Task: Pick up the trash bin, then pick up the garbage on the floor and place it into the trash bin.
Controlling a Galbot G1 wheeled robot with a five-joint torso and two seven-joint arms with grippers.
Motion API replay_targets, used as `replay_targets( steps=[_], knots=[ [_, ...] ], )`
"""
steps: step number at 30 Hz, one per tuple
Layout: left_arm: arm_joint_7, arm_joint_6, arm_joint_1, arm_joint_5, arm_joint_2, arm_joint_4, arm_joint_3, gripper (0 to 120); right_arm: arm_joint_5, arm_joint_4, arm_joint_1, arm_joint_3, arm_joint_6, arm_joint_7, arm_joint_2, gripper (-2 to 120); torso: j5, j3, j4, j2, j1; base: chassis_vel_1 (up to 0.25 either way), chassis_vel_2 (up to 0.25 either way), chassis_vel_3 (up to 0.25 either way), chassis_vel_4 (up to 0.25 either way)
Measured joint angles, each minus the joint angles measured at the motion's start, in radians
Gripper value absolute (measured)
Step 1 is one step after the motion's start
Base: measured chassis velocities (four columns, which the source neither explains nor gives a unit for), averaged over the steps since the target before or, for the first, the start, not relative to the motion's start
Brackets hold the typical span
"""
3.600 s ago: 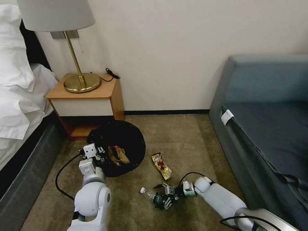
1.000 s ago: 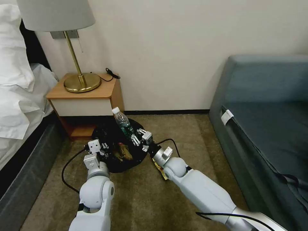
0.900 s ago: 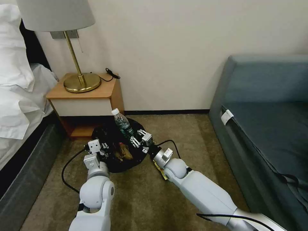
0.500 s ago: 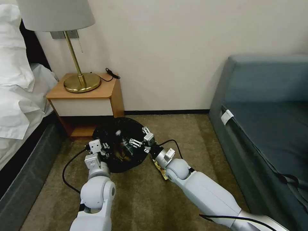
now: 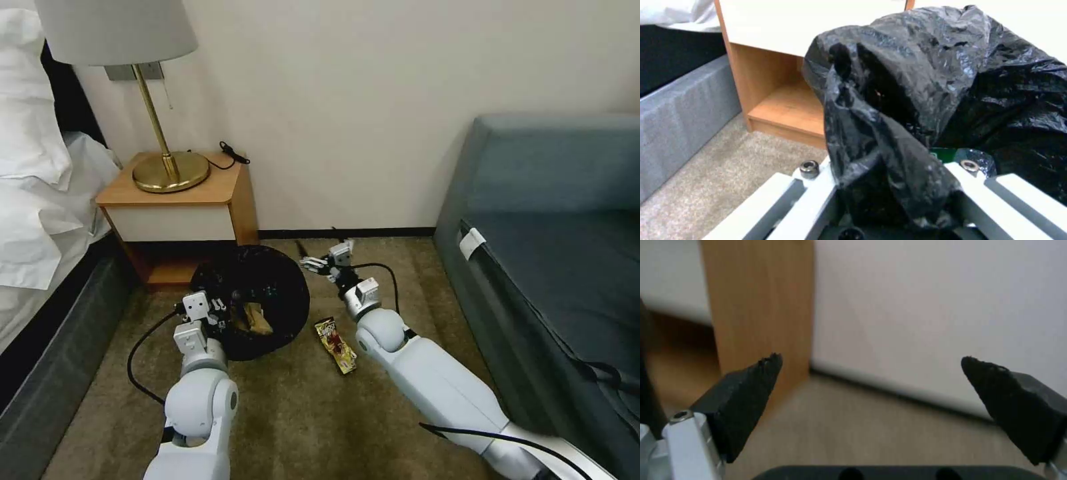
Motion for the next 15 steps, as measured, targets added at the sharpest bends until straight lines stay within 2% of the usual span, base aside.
replay_targets(
  steps=[4,8,15],
  knots=[
    [0.000,0.002,0.007,-0.001,0.002,-0.005,-0.001,4,0.087,-0.083,-0.004,-0.060,-0.079,-0.038,-0.004,100,-0.0002,0.000,-0.0002,0.000,0.000,0.000,0.000,0.000,0.000],
    [0.001,0.000,0.023,0.000,0.000,-0.009,-0.002,4,0.108,-0.166,-0.009,-0.089,-0.111,-0.084,0.022,100,-0.0001,0.000,0.0002,0.000,0.000,0.000,0.000,0.000,0.000],
    [0.001,-0.007,0.030,0.003,-0.008,-0.011,-0.010,4,0.130,-0.185,-0.033,-0.097,-0.210,-0.144,0.024,100,-0.0002,0.000,0.0000,0.000,0.000,0.000,0.000,0.000,0.000]
  ],
)
